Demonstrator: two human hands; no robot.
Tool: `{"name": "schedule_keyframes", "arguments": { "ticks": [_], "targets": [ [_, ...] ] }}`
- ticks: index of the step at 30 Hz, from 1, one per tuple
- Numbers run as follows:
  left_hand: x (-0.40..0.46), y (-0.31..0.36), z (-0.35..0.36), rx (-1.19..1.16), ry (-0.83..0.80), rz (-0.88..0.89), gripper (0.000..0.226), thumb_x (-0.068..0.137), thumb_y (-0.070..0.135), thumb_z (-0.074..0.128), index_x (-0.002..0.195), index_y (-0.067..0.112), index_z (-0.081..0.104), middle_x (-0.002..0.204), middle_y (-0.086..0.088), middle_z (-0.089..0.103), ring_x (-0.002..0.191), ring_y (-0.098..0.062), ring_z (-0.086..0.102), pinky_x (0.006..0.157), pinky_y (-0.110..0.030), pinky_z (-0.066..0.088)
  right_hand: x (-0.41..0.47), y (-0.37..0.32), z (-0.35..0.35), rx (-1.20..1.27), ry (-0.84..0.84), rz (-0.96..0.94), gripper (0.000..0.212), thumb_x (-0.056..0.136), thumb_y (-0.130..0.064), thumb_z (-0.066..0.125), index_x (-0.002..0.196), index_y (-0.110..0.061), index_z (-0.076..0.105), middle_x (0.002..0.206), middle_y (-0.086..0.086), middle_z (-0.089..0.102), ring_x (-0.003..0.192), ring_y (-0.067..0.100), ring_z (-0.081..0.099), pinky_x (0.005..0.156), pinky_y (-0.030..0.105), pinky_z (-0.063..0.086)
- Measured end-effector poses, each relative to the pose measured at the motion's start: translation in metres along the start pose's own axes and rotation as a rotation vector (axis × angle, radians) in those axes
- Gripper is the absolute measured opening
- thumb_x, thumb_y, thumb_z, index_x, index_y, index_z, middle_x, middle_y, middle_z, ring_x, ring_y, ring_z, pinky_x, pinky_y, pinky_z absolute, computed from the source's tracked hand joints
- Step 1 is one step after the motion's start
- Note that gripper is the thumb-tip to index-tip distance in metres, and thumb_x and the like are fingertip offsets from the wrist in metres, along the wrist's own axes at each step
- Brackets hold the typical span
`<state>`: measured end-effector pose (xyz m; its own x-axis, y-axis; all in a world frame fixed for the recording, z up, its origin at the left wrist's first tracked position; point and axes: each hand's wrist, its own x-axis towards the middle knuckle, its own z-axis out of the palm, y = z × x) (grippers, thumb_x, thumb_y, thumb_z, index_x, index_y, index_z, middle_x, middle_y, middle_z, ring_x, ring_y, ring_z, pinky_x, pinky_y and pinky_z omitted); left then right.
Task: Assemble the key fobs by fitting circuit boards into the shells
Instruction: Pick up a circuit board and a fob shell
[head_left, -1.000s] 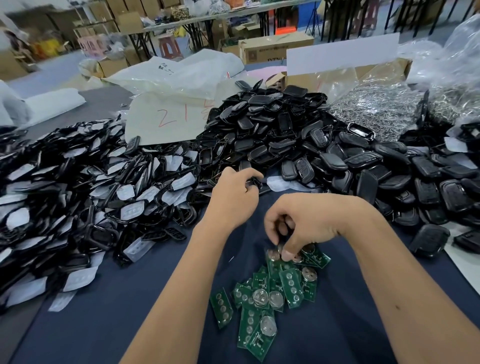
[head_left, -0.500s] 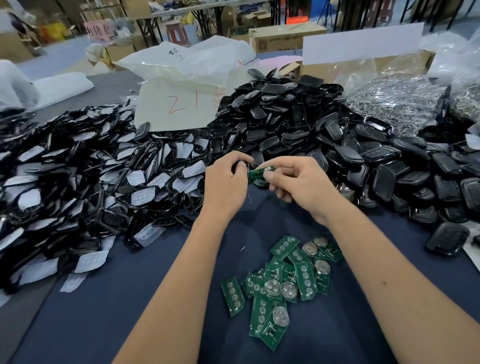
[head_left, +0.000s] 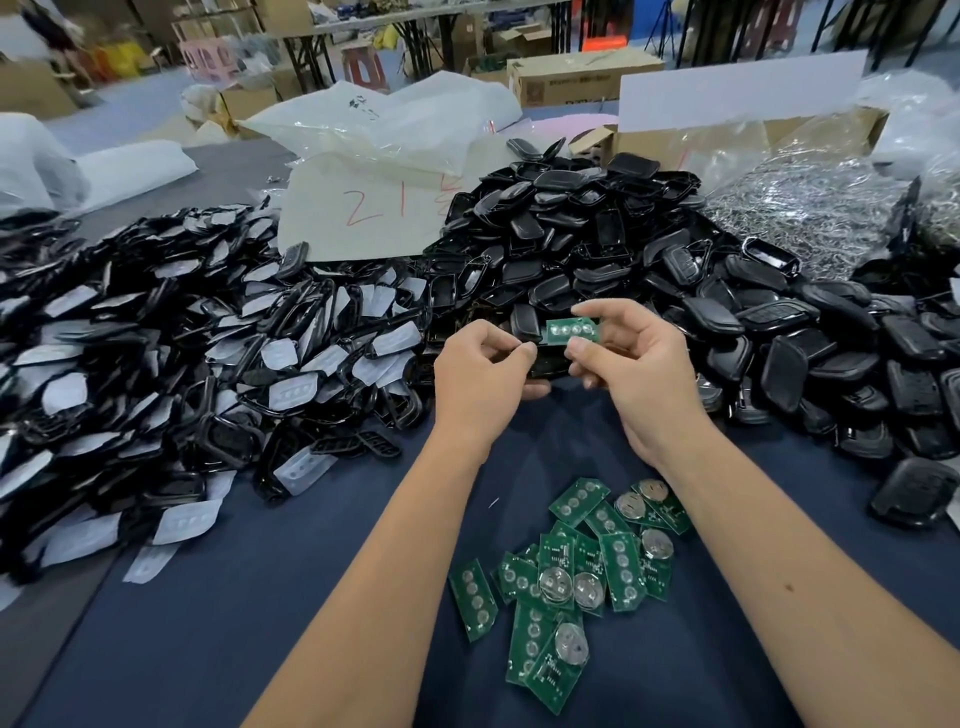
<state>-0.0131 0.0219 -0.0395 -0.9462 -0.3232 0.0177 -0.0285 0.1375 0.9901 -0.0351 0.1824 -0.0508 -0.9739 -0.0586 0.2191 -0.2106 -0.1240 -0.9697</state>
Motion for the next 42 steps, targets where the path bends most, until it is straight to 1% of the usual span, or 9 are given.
{"name": "schedule_keyframes", "arguments": {
  "ticks": [3, 8, 18, 24, 27, 32, 35, 38, 42],
  "targets": [
    [0.0, 0.001, 0.0, -0.088, -0.009, -0.068, 0.012, 0.094, 0.006, 0.07, 0.087, 0.0, 0.062, 0.1, -0.022, 0.07, 0.068, -0.028, 0.077, 0.07, -0.037, 0.065, 0.0, 0.0, 0.001, 0.015, 0.006, 0.009, 0.022, 0.093, -0.003, 0.071, 0.103, -0.022, 0.078, 0.076, 0.005, 0.073, 0.065, 0.019, 0.065, 0.056, 0.024, 0.051],
    [-0.001, 0.004, -0.001, -0.147, -0.032, -0.118, 0.006, 0.095, -0.001, 0.063, 0.089, -0.002, 0.064, 0.092, -0.016, 0.07, 0.069, -0.027, 0.077, 0.068, -0.032, 0.063, 0.001, 0.002, 0.003, -0.01, 0.026, 0.014, 0.012, 0.096, -0.003, 0.069, 0.104, -0.012, 0.074, 0.074, 0.011, 0.075, 0.057, 0.018, 0.063, 0.052, 0.023, 0.049],
    [0.0, 0.006, -0.004, -0.202, -0.046, -0.156, 0.017, 0.097, -0.005, 0.06, 0.081, -0.001, 0.065, 0.087, -0.008, 0.063, 0.057, -0.013, 0.071, 0.067, -0.03, 0.062, -0.003, 0.001, 0.007, -0.044, 0.009, 0.022, 0.002, 0.094, -0.004, 0.075, 0.093, -0.004, 0.073, 0.072, 0.015, 0.075, 0.052, 0.022, 0.066, 0.047, 0.027, 0.052],
    [0.0, 0.004, -0.003, -0.175, -0.039, -0.145, 0.017, 0.096, -0.007, 0.059, 0.081, -0.001, 0.066, 0.089, -0.011, 0.058, 0.055, -0.01, 0.068, 0.068, -0.032, 0.063, -0.005, -0.002, 0.008, -0.151, 0.02, 0.026, 0.005, 0.092, -0.002, 0.075, 0.09, -0.005, 0.073, 0.067, 0.013, 0.073, 0.049, 0.022, 0.065, 0.045, 0.027, 0.052],
    [0.0, 0.003, -0.003, -0.185, -0.042, -0.143, 0.017, 0.095, -0.007, 0.061, 0.08, -0.002, 0.066, 0.09, -0.014, 0.059, 0.06, -0.016, 0.07, 0.066, -0.029, 0.062, -0.006, -0.004, 0.008, -0.195, 0.023, 0.029, 0.006, 0.092, -0.003, 0.076, 0.088, -0.007, 0.073, 0.067, 0.011, 0.073, 0.048, 0.022, 0.065, 0.044, 0.028, 0.051],
    [-0.003, 0.003, -0.004, -0.224, -0.055, -0.1, 0.008, 0.089, -0.007, 0.074, 0.086, -0.005, 0.067, 0.086, -0.018, 0.069, 0.072, -0.022, 0.074, 0.07, -0.031, 0.063, -0.008, -0.006, 0.009, -0.357, 0.076, 0.022, 0.012, 0.087, -0.017, 0.082, 0.079, -0.018, 0.073, 0.063, 0.003, 0.072, 0.044, 0.016, 0.063, 0.043, 0.024, 0.046],
    [-0.005, 0.002, -0.002, -0.181, -0.06, -0.061, 0.012, 0.086, -0.008, 0.076, 0.087, -0.004, 0.065, 0.086, -0.019, 0.069, 0.077, -0.023, 0.073, 0.071, -0.034, 0.064, -0.007, -0.006, 0.012, -0.424, 0.123, 0.01, 0.021, 0.083, -0.024, 0.086, 0.073, -0.019, 0.069, 0.059, 0.003, 0.071, 0.044, 0.015, 0.061, 0.05, 0.026, 0.048],
    [-0.005, 0.002, -0.002, -0.165, -0.057, -0.049, 0.013, 0.087, -0.009, 0.075, 0.086, -0.002, 0.064, 0.084, -0.017, 0.069, 0.076, -0.021, 0.073, 0.069, -0.032, 0.063, -0.007, -0.006, 0.014, -0.527, 0.166, 0.015, 0.029, 0.079, -0.033, 0.089, 0.078, -0.02, 0.064, 0.065, 0.003, 0.071, 0.056, 0.019, 0.066, 0.059, 0.029, 0.051],
    [-0.005, 0.002, -0.004, -0.125, -0.078, -0.05, 0.013, 0.087, -0.008, 0.076, 0.091, -0.004, 0.064, 0.085, -0.017, 0.071, 0.069, -0.024, 0.075, 0.071, -0.036, 0.064, -0.008, -0.011, 0.01, -0.63, 0.179, -0.008, 0.034, 0.075, -0.041, 0.091, 0.083, -0.022, 0.065, 0.065, -0.002, 0.066, 0.061, 0.01, 0.06, 0.058, 0.023, 0.042]
  ]
}}
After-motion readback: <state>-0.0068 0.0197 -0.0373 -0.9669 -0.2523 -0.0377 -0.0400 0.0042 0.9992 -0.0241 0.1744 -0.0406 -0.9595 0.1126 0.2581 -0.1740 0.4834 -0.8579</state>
